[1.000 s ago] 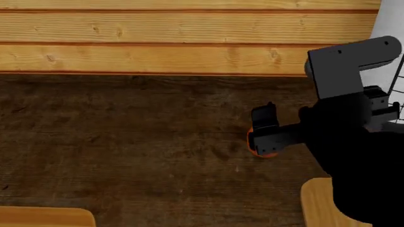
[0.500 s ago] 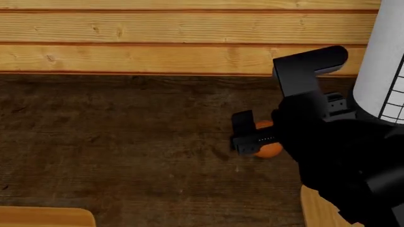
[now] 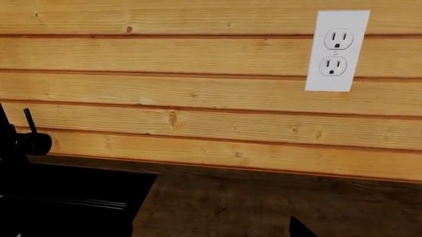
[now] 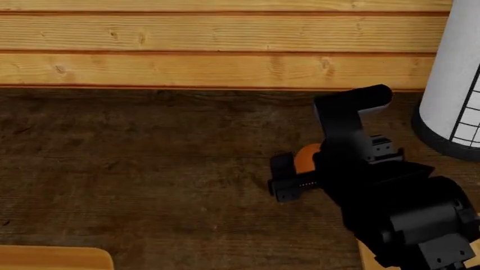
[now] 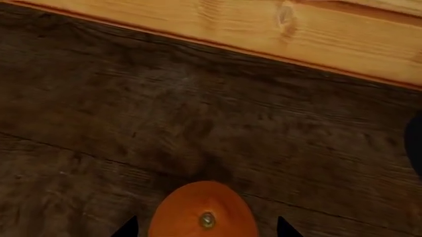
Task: Place the onion and the orange on separate cutting boards.
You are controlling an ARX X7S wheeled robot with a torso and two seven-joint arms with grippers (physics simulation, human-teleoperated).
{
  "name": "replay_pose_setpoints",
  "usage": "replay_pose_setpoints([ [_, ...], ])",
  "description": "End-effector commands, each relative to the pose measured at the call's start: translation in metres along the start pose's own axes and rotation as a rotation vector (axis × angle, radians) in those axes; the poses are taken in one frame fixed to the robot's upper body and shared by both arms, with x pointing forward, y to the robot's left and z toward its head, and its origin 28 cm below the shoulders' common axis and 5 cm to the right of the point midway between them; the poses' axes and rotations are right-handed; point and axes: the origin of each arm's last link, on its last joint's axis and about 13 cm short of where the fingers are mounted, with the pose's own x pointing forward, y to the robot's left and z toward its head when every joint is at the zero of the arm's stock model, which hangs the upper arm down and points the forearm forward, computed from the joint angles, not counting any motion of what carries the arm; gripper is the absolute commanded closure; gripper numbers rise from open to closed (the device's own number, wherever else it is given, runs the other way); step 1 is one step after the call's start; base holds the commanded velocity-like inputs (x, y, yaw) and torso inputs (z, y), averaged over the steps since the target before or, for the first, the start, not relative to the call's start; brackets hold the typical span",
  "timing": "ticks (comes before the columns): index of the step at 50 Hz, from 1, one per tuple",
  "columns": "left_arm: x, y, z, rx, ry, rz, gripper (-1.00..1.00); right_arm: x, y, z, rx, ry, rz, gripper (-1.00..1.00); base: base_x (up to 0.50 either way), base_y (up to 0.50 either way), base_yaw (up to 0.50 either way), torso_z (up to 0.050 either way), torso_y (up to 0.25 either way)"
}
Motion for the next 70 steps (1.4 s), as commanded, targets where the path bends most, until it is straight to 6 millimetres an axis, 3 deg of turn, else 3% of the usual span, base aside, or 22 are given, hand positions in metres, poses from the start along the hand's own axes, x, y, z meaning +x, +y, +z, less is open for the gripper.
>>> replay_pose_setpoints([
  [1,-0.003,-0.005,0.003,0.013,0.0,-0.027,-1.0,0.016,0.002,-0.01,0.002,0.019,0.022,-1.0,0.0,0.0,0.0,0.0,0.0],
  [10,-0.003,-0.004,0.0,0.014,0.003,-0.024,-1.0,0.015,0.002,-0.013,0.016,0.009,0.027,-1.0,0.0,0.0,0.0,0.0,0.0],
  [11,-0.002,-0.004,-0.001,0.016,0.004,-0.024,-1.0,0.012,0.002,-0.012,0.022,0.002,0.028,1.0,0.0,0.0,0.0,0.0,0.0],
  [20,0.0,-0.005,-0.003,0.016,0.007,-0.03,-1.0,-0.004,0.003,-0.007,-0.007,-0.053,0.013,1.0,0.0,0.0,0.0,0.0,0.0],
  [27,-0.001,-0.005,-0.003,0.013,0.004,-0.032,-1.0,-0.035,-0.004,-0.006,0.01,-0.106,-0.024,1.0,0.0,0.0,0.0,0.0,0.0],
  [35,-0.001,-0.004,-0.003,0.006,-0.002,-0.029,-1.0,-0.1,-0.011,-0.014,0.021,-0.151,-0.059,1.0,0.0,0.0,0.0,0.0,0.0],
  [45,-0.003,-0.001,0.004,0.0,-0.024,-0.031,-1.0,-0.173,-0.021,-0.045,0.036,-0.165,-0.107,1.0,0.0,0.0,0.0,0.0,0.0],
  [52,-0.006,0.002,0.006,-0.009,-0.043,-0.023,-1.0,-0.197,-0.03,-0.076,0.049,-0.123,-0.159,1.0,0.0,0.0,0.0,0.0,0.0],
  [56,-0.009,0.002,0.008,-0.003,-0.046,-0.026,-1.0,-0.206,-0.035,-0.082,0.045,-0.112,-0.177,1.0,0.0,0.0,0.0,0.0,0.0],
  [63,-0.008,0.002,0.011,-0.001,-0.052,-0.026,-1.0,-0.208,-0.04,-0.103,0.046,-0.078,-0.228,1.0,0.0,0.0,0.0,0.0,0.0],
  [70,-0.009,0.0,0.011,0.0,-0.051,-0.027,-1.0,-0.207,-0.048,-0.11,0.065,-0.065,-0.265,1.0,0.0,0.0,0.0,0.0,0.0],
])
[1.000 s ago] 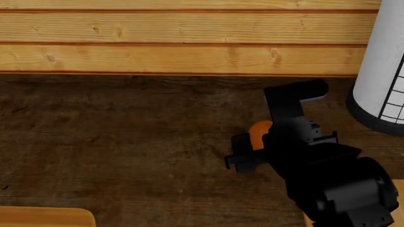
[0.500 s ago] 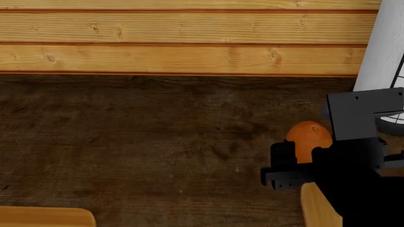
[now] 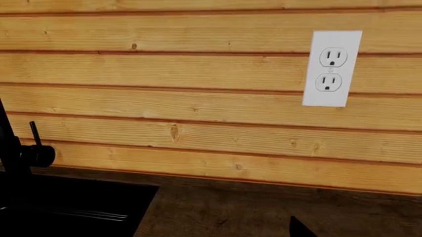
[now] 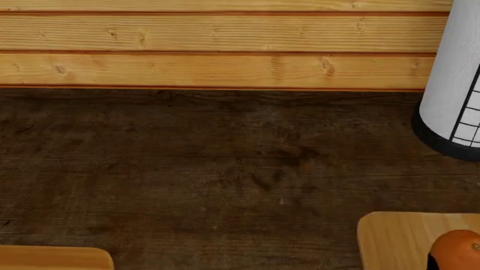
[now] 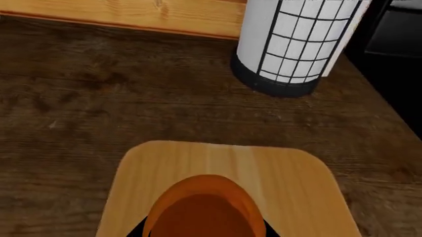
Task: Place the onion and the orange on separate cutting boards.
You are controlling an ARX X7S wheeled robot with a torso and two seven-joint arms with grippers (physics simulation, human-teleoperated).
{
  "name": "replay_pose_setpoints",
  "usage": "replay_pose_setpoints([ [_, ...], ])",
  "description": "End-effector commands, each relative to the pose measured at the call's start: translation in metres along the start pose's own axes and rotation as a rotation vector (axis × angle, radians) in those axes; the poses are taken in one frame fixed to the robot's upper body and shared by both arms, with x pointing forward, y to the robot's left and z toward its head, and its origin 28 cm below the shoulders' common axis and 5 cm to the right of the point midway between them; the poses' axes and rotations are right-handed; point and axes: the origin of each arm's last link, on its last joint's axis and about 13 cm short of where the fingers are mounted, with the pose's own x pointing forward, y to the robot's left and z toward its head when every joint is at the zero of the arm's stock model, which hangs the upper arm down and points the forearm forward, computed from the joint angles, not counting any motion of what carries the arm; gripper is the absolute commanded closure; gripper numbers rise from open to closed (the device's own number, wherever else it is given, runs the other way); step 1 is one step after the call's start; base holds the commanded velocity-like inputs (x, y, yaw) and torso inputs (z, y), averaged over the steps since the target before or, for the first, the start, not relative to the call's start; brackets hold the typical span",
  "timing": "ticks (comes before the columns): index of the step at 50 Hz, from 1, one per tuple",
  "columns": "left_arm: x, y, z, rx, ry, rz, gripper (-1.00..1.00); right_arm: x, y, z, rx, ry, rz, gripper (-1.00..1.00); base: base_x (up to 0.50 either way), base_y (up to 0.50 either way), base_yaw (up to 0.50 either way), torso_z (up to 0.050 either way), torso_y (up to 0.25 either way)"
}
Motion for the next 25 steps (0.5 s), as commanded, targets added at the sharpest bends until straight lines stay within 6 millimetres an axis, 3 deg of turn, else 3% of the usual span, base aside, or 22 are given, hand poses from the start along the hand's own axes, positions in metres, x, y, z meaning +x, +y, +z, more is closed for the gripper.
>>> replay_pose_setpoints([
  [1,-0.002,-0.003,0.002,0.004,-0.007,-0.025,-1.0,-0.009,-0.013,-0.015,-0.028,0.021,-0.051,1.0,0.0,0.0,0.0,0.0,0.0],
  [15,-0.002,-0.003,-0.003,0.006,0.003,-0.024,-1.0,0.022,-0.003,-0.024,-0.056,0.068,-0.022,1.0,0.0,0.0,0.0,0.0,0.0],
  [25,-0.004,-0.002,-0.005,0.008,0.009,-0.022,-1.0,0.022,-0.001,-0.034,-0.055,0.1,-0.015,1.0,0.0,0.0,0.0,0.0,0.0],
])
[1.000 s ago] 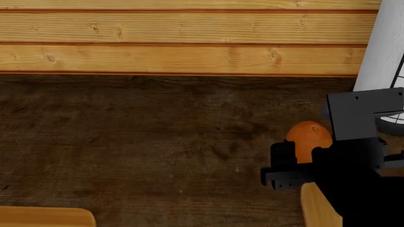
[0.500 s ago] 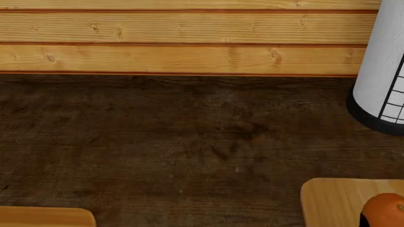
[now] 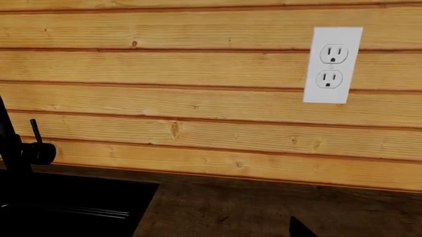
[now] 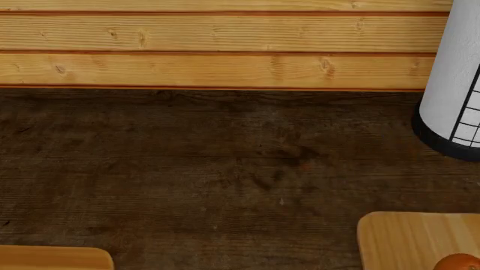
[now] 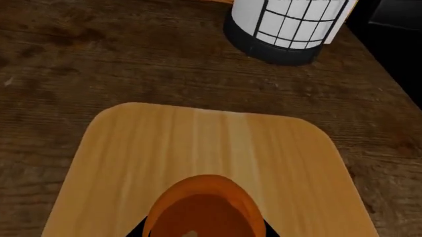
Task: Place the onion and the orange on separate cutting boards.
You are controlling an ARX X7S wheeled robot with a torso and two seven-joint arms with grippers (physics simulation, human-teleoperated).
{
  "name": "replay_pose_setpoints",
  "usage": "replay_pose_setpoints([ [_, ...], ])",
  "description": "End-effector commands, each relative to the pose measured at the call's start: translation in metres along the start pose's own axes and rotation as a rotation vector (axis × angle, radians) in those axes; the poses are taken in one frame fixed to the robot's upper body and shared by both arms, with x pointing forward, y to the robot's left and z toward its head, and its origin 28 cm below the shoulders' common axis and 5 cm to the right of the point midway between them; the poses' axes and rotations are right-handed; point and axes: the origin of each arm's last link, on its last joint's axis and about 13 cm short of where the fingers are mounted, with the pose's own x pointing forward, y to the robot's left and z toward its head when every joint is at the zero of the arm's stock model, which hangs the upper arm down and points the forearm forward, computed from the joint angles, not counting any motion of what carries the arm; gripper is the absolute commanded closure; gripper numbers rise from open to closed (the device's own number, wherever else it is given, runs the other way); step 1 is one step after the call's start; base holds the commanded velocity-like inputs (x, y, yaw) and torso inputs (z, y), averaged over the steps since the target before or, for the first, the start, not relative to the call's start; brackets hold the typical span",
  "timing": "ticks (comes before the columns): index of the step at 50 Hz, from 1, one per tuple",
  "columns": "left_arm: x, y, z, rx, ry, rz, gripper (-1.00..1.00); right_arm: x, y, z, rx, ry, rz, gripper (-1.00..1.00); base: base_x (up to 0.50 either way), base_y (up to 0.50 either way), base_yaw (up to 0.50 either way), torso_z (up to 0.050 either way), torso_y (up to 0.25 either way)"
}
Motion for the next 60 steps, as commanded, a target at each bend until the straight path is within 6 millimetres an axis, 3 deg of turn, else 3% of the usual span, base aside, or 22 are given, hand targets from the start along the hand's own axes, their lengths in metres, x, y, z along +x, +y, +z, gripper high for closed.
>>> replay_pose_setpoints([
  [1,-0.002,-0.002,-0.002,0.005,0.004,-0.024,-1.0,0.005,0.003,-0.01,-0.017,0.027,0.017,1.0,0.0,0.0,0.0,0.0,0.0],
  [8,0.0,-0.003,-0.002,0.009,0.003,-0.028,-1.0,0.001,0.001,-0.001,-0.018,-0.01,-0.008,1.0,0.0,0.0,0.0,0.0,0.0],
  [9,0.0,-0.004,-0.002,0.01,0.003,-0.029,-1.0,0.0,0.002,0.0,-0.016,-0.013,-0.007,-1.0,0.0,0.0,0.0,0.0,0.0],
  [28,-0.003,-0.006,0.005,0.01,-0.012,-0.038,-1.0,-0.025,-0.003,0.028,-0.034,-0.168,-0.071,-1.0,0.0,0.0,0.0,0.0,0.0],
  [40,-0.006,-0.006,0.01,-0.005,-0.026,-0.036,-1.0,-0.058,-0.016,0.073,0.028,-0.301,-0.076,-1.0,0.0,0.0,0.0,0.0,0.0],
  [51,-0.005,-0.006,0.012,-0.008,-0.033,-0.041,-1.0,-0.077,-0.021,0.098,0.049,-0.376,-0.074,-1.0,0.0,0.0,0.0,0.0,0.0],
  [54,-0.009,-0.005,0.02,-0.013,-0.058,-0.043,-1.0,-0.093,-0.029,0.109,0.063,-0.416,-0.094,-1.0,0.0,0.0,0.0,0.0,0.0],
  [56,-0.01,-0.006,0.023,-0.082,-0.031,-0.071,-1.0,-0.096,-0.031,0.112,0.062,-0.42,-0.099,-1.0,0.0,0.0,0.0,0.0,0.0],
  [60,-0.011,-0.01,0.033,-0.045,-0.076,-0.07,-1.0,-0.103,-0.034,0.113,0.066,-0.432,-0.112,-1.0,0.0,0.0,0.0,0.0,0.0],
])
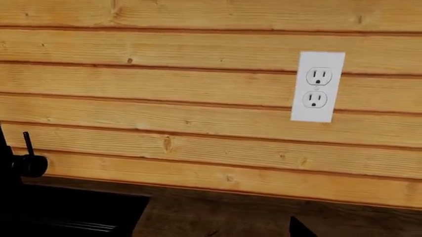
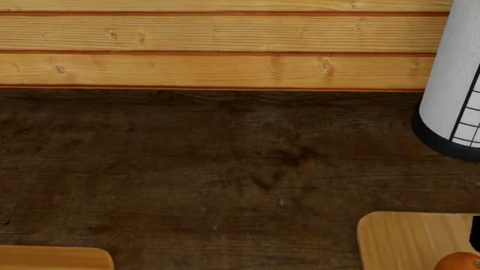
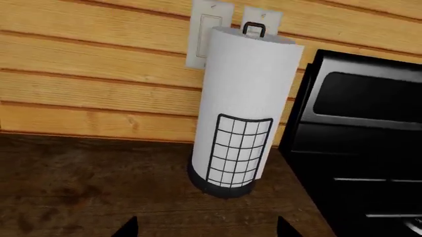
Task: Place the onion and the orange on separate cutting boards.
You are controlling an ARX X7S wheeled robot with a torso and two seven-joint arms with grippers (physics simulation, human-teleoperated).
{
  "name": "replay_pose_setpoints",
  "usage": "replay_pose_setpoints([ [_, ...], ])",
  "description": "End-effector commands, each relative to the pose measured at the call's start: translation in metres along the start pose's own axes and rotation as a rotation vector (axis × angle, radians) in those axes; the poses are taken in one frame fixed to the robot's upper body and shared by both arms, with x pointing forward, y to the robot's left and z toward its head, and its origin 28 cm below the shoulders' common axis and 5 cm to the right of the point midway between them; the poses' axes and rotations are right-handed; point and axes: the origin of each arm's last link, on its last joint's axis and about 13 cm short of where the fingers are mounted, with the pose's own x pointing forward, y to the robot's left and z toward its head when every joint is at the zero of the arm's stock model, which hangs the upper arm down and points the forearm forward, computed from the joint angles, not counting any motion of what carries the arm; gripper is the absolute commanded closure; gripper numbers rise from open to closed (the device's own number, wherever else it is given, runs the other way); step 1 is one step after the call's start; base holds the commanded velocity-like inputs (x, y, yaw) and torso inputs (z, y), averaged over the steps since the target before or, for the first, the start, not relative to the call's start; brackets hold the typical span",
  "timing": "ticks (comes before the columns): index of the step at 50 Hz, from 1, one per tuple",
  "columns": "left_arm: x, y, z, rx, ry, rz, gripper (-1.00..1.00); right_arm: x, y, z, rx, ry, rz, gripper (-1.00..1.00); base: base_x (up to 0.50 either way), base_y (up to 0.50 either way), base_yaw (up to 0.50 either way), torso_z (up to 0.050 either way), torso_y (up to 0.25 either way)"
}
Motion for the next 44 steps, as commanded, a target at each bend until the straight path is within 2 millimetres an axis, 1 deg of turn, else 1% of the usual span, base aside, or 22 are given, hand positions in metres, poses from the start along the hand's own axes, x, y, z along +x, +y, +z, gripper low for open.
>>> replay_pose_setpoints([
  [1,-0.006,-0.008,0.02,-0.008,-0.051,-0.054,-1.0,-0.019,-0.011,0.029,0.02,-0.077,-0.023,-1.0,0.0,0.0,0.0,0.0,0.0],
  [4,-0.01,-0.011,0.031,-0.004,-0.077,-0.064,-1.0,-0.022,-0.013,0.039,0.01,-0.098,-0.024,-1.0,0.0,0.0,0.0,0.0,0.0],
  [5,-0.01,-0.011,0.031,-0.004,-0.077,-0.064,-1.0,-0.022,-0.013,0.039,0.01,-0.098,-0.024,-1.0,0.0,0.0,0.0,0.0,0.0],
  [7,-0.011,-0.014,0.027,0.022,-0.074,-0.075,-1.0,-0.023,-0.015,0.048,0.002,-0.117,-0.028,-1.0,0.0,0.0,0.0,0.0,0.0],
  [12,-0.011,-0.014,0.025,0.023,-0.062,-0.081,-1.0,-0.026,-0.019,0.066,-0.015,-0.154,-0.033,-1.0,0.0,0.0,0.0,0.0,0.0],
  [15,-0.01,-0.014,0.022,0.02,-0.056,-0.08,-1.0,-0.029,-0.027,0.072,-0.025,-0.196,-0.04,-1.0,0.0,0.0,0.0,0.0,0.0],
  [20,-0.012,-0.013,0.018,0.014,-0.051,-0.08,-1.0,-0.03,-0.032,0.075,-0.036,-0.219,-0.046,-1.0,0.0,0.0,0.0,0.0,0.0],
  [23,-0.014,-0.012,0.021,0.005,-0.058,-0.08,-1.0,-0.03,-0.033,0.076,-0.035,-0.227,-0.048,-1.0,0.0,0.0,0.0,0.0,0.0],
  [27,-0.018,-0.008,0.025,0.002,-0.07,-0.073,-1.0,-0.024,-0.032,0.075,-0.014,-0.234,-0.059,-1.0,0.0,0.0,0.0,0.0,0.0],
  [28,-0.018,-0.007,0.026,0.004,-0.071,-0.069,-1.0,-0.003,-0.05,0.05,0.16,-0.044,-0.176,-1.0,0.0,0.0,0.0,0.0,0.0],
  [29,-0.019,-0.007,0.026,0.003,-0.073,-0.066,-1.0,0.021,-0.045,0.026,0.128,0.053,-0.137,-1.0,0.0,0.0,0.0,0.0,0.0],
  [30,-0.02,-0.006,0.027,0.001,-0.076,-0.066,-1.0,0.027,-0.026,0.019,0.097,0.181,-0.055,-1.0,0.0,0.0,0.0,0.0,0.0],
  [33,-0.022,-0.006,0.029,0.005,-0.084,-0.067,-1.0,0.036,-0.006,0.05,-0.042,0.119,-0.006,-1.0,0.0,0.0,0.0,0.0,0.0],
  [34,-0.023,-0.006,0.03,0.004,-0.086,-0.068,-1.0,0.026,-0.009,0.074,-0.032,-0.012,-0.029,-1.0,0.0,0.0,0.0,0.0,0.0],
  [35,-0.024,-0.007,0.032,0.005,-0.091,-0.068,-1.0,0.011,-0.015,0.098,-0.01,-0.165,-0.057,-1.0,0.0,0.0,0.0,0.0,0.0],
  [36,-0.024,-0.007,0.032,0.006,-0.093,-0.07,-1.0,-0.002,-0.019,0.115,-0.008,-0.28,-0.07,-1.0,0.0,0.0,0.0,0.0,0.0],
  [44,-0.032,-0.009,0.035,0.016,-0.105,-0.084,-1.0,0.004,-0.02,0.121,0.037,-0.317,-0.089,-1.0,0.0,0.0,0.0,0.0,0.0],
])
